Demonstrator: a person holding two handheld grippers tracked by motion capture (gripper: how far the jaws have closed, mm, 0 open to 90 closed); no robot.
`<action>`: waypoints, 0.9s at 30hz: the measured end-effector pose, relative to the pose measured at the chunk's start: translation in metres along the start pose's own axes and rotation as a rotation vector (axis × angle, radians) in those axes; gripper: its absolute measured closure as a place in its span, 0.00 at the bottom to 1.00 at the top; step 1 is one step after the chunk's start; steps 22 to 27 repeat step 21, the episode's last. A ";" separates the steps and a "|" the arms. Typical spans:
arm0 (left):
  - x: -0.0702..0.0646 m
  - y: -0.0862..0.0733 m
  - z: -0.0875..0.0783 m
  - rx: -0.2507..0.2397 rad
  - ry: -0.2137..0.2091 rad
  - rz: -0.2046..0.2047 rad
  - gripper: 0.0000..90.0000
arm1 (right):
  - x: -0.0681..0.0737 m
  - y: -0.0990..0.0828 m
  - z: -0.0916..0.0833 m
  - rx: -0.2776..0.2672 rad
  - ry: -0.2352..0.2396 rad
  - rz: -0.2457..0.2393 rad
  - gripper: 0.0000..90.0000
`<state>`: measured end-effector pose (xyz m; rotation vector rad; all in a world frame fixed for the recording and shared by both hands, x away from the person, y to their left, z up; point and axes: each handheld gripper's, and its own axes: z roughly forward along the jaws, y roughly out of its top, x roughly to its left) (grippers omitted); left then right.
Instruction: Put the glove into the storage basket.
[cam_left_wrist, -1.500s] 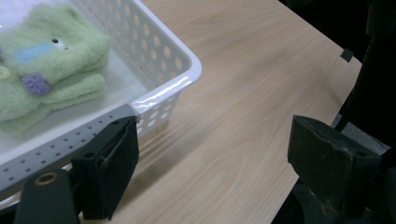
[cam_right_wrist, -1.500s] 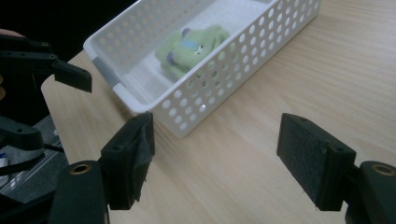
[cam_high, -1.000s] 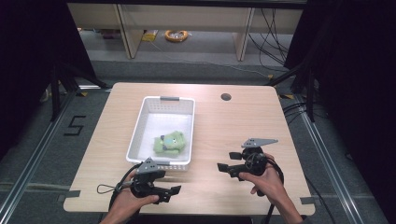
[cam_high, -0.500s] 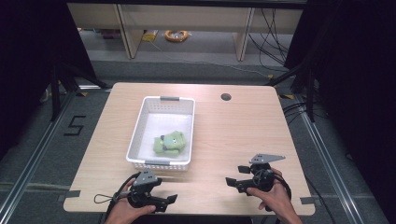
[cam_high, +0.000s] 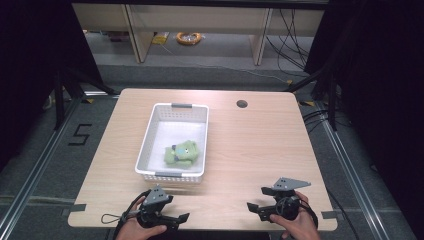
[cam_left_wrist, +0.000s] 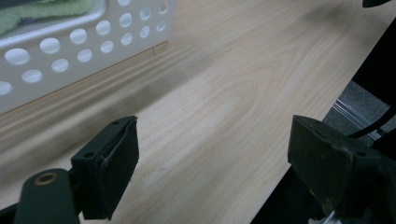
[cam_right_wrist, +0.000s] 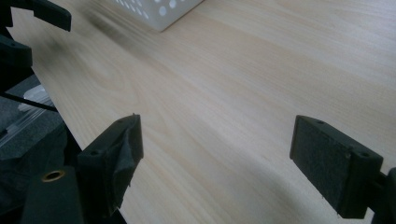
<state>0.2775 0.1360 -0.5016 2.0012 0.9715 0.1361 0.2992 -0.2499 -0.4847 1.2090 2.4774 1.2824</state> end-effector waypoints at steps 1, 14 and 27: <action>0.000 0.000 0.000 -0.005 -0.001 -0.002 0.18 | 0.002 -0.002 -0.002 0.017 -0.013 0.012 0.20; 0.001 -0.002 -0.001 0.018 0.004 0.034 0.18 | 0.001 -0.018 -0.008 0.029 -0.035 -0.017 0.20; 0.001 -0.002 0.000 0.003 0.003 0.005 0.18 | -0.001 -0.019 -0.007 0.029 -0.059 -0.042 0.20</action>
